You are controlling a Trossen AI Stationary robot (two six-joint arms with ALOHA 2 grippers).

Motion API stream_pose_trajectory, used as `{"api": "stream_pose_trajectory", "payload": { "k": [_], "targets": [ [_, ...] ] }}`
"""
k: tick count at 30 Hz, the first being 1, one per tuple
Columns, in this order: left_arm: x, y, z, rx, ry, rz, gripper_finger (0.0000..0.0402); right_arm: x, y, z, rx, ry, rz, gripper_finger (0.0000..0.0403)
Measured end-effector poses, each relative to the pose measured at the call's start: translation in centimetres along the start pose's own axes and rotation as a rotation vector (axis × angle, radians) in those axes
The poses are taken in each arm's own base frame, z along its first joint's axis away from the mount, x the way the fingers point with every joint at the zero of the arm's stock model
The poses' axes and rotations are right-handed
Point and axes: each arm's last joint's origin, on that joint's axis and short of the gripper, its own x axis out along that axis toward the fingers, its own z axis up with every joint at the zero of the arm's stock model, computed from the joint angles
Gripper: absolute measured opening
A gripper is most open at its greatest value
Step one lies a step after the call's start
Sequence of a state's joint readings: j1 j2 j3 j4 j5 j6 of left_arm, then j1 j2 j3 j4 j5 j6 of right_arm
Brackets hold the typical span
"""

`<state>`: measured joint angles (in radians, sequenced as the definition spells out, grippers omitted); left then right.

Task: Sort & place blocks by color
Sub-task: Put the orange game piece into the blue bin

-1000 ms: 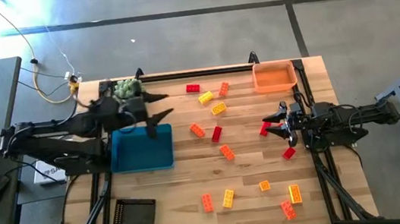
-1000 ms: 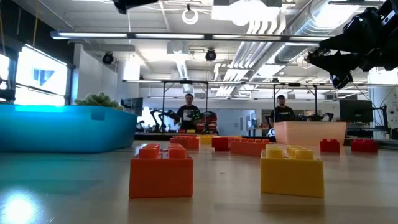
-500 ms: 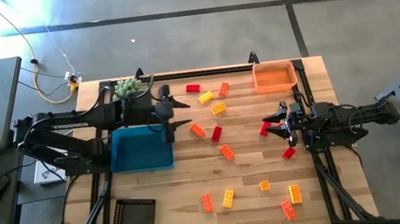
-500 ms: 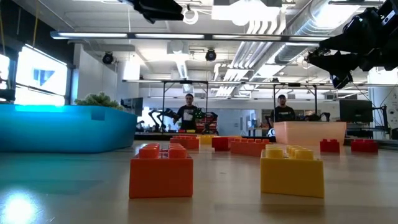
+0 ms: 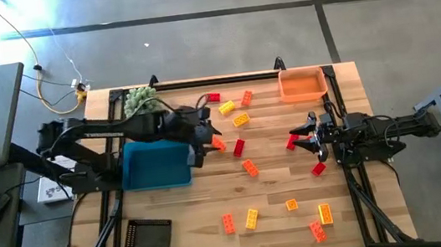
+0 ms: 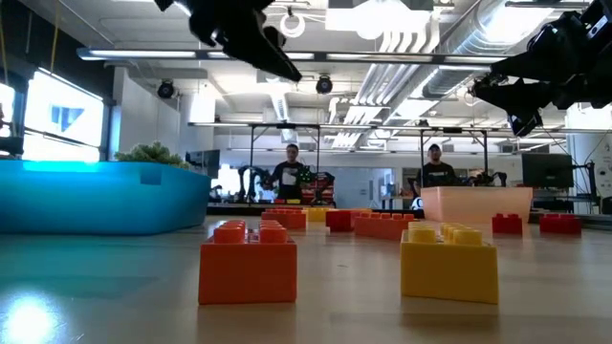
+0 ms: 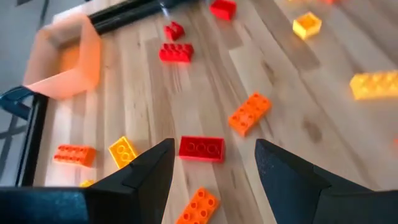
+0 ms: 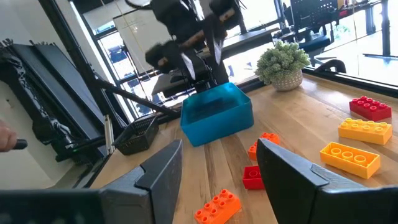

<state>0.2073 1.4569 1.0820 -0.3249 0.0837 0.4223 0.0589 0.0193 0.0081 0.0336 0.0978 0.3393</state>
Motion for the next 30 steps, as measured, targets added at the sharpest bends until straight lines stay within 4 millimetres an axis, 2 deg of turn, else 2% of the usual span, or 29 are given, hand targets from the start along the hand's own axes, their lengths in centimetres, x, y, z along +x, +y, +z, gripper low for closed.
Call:
{"api": "stream_pose_trajectory", "payload": {
  "k": [13,20,30],
  "targets": [
    [5.8,-0.6,-2.9,0.176,0.177,-0.091,0.0213,0.0,0.0,0.0,0.0,0.0,0.0,0.0195],
    [8.5,0.2,-4.4,0.202,0.285,-0.065,0.0213,0.0,0.0,0.0,0.0,0.0,0.0,0.0195],
    [10.3,1.7,-4.6,0.261,0.425,-0.133,0.0213,0.0,0.0,0.0,0.0,0.0,0.0,0.0195]
  ]
}}
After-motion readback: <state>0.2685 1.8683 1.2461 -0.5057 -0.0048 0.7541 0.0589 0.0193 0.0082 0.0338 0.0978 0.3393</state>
